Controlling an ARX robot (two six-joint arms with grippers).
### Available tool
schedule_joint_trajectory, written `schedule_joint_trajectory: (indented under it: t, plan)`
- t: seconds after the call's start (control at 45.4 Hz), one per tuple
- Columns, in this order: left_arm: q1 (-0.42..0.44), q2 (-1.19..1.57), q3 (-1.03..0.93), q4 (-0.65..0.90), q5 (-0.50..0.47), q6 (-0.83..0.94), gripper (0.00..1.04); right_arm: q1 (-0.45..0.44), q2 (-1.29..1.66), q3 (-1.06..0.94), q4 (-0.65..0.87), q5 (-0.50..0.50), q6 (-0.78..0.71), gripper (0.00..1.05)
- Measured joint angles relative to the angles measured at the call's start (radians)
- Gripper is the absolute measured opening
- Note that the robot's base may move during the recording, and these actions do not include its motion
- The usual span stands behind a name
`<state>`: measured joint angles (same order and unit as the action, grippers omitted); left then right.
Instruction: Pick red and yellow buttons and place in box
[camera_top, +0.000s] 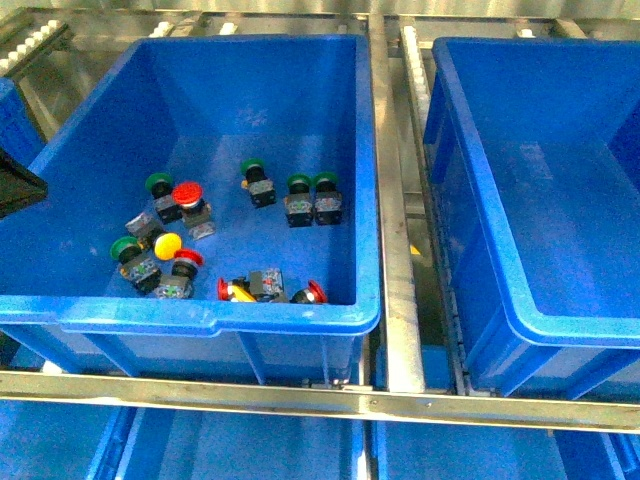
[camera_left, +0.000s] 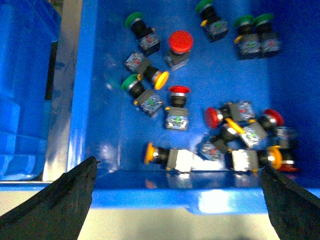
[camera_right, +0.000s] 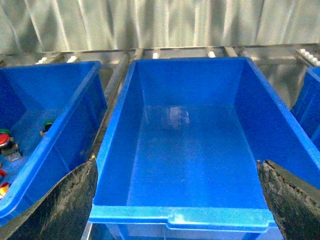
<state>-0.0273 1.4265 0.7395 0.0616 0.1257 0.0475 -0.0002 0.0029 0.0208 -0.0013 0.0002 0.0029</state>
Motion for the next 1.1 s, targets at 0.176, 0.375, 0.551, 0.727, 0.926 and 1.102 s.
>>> schedule_joint_trajectory:
  t: [0.176,0.375,0.551,0.727,0.926,1.102]
  plan:
    - [0.031,0.31,0.201,0.001,0.024,0.163,0.97,0.0,0.0,0.0,0.0,0.0,0.0,0.97]
    - [0.019,0.559,0.479,-0.09,0.125,0.291,0.97,0.0,0.0,0.0,0.0,0.0,0.0,0.97]
    - [-0.005,0.712,0.678,-0.169,0.178,0.377,0.97,0.0,0.0,0.0,0.0,0.0,0.0,0.97]
    - [-0.002,0.857,0.851,-0.227,0.198,0.441,0.97,0.0,0.0,0.0,0.0,0.0,0.0,0.97]
    - [0.0,0.95,0.97,-0.253,0.209,0.493,0.97,0.0,0.0,0.0,0.0,0.0,0.0,0.97]
    - [-0.001,1.054,1.103,-0.293,0.215,0.528,0.97,0.0,0.0,0.0,0.0,0.0,0.0,0.97]
